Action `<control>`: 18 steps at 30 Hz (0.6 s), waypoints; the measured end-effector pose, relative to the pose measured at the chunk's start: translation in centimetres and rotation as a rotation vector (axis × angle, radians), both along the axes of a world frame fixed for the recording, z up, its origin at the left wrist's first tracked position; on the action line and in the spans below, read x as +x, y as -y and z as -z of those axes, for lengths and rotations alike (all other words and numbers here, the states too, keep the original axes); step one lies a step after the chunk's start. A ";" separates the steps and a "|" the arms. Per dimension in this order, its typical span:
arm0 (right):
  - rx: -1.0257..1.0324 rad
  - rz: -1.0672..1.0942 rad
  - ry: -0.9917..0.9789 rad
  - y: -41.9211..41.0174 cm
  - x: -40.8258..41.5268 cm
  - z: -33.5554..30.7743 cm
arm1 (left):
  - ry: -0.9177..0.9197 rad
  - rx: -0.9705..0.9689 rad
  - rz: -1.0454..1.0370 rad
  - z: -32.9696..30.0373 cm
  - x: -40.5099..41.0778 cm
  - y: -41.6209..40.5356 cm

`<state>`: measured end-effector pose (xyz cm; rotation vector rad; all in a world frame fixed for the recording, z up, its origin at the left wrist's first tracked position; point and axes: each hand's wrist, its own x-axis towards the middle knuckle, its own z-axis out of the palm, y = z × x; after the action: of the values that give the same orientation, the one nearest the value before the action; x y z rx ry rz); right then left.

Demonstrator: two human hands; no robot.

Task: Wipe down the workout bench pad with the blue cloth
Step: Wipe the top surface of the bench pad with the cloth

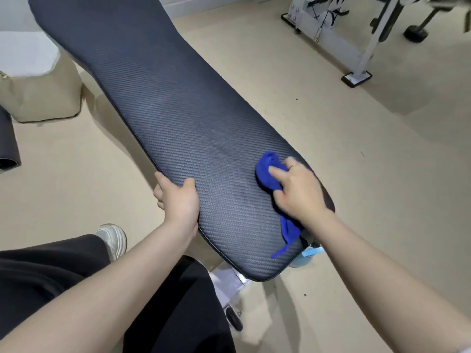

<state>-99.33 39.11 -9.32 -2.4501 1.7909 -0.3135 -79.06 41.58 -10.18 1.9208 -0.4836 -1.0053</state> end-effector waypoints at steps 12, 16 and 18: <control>0.037 0.497 0.094 -0.1 -0.8 0.1 | -0.013 -0.099 -0.016 1.2 -0.5 -1.2; 0.008 -0.087 0.041 -5.2 3.8 0.6 | -0.052 -0.093 -0.045 0.2 -0.9 -0.9; -0.014 -0.208 0.011 -4.0 2.8 0.4 | -0.095 -0.128 -0.037 0.7 -0.2 -0.8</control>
<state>-96.51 43.13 -9.75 -2.6093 1.5168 -0.3217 -79.23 42.42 -10.93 1.7546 -0.4459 -1.0123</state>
